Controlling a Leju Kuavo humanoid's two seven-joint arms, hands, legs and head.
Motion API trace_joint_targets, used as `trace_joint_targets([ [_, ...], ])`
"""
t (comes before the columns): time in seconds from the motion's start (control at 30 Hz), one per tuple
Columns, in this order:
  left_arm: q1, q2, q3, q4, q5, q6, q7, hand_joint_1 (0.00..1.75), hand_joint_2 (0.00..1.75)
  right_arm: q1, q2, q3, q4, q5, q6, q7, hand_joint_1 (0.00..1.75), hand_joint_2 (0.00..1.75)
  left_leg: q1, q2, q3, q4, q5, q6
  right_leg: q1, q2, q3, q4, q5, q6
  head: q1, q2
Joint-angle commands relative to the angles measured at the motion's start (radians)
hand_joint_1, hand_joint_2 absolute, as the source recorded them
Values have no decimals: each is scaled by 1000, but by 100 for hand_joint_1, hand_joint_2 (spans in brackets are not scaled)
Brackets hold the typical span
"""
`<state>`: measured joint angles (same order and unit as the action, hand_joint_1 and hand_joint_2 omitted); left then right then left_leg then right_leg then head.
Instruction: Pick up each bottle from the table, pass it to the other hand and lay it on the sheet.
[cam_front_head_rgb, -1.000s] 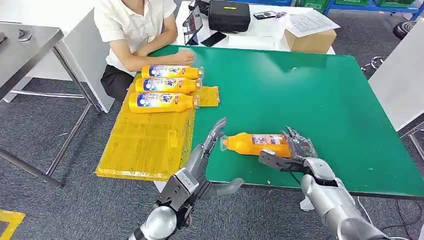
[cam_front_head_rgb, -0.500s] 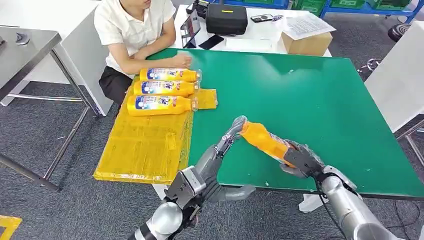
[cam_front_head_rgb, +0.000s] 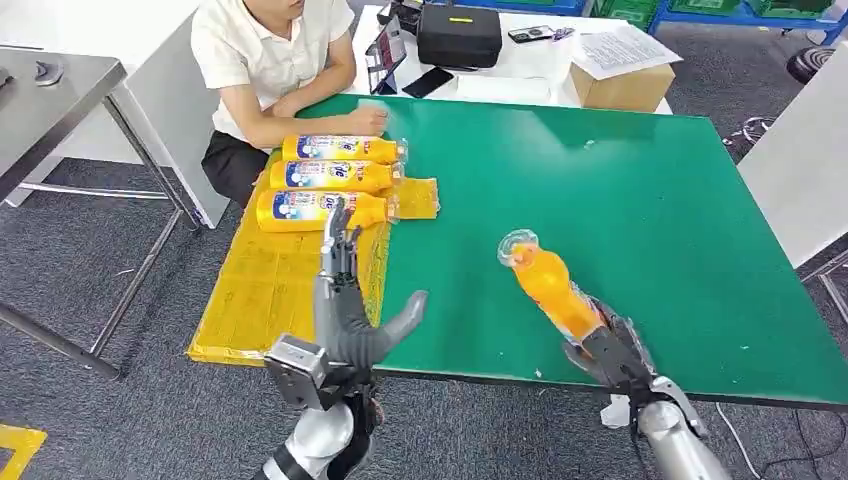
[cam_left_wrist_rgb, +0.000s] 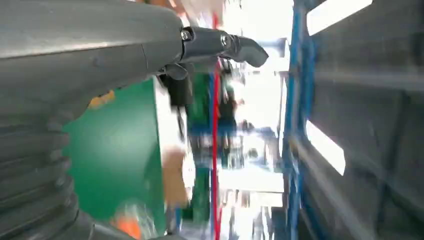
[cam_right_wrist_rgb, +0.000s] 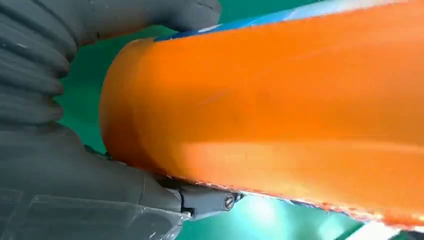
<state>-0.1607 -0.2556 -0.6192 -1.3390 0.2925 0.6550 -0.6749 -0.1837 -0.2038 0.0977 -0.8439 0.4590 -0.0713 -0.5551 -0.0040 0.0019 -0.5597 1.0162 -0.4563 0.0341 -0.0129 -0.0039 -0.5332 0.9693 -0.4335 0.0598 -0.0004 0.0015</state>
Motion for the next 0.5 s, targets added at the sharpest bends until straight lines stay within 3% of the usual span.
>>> trace_joint_targets([
  [0.03, 160, 89, 33, 13, 54, -93, 130, 0, 175, 244, 152, -28, -398, -59, -50, 25, 175, 175, 1, 2, -2, -3, 0, -4, 1, 2, -3, -2, -1, -5, 0, 0],
  [0.3, 147, 85, 22, 6, 43, -98, 143, 0, 175, 232, 162, -22, -406, -77, -62, -13, 175, 175, 1, 1, -16, -1, 0, -3, 0, 1, -16, 1, -1, -3, 0, 0],
  [0.5, 119, 83, -7, 29, 54, -155, 202, 0, 175, 193, 182, 104, -472, -48, -98, 25, 175, 175, -1, 3, -21, 0, 0, -3, -1, 2, -22, 3, 0, -3, 0, 0],
])
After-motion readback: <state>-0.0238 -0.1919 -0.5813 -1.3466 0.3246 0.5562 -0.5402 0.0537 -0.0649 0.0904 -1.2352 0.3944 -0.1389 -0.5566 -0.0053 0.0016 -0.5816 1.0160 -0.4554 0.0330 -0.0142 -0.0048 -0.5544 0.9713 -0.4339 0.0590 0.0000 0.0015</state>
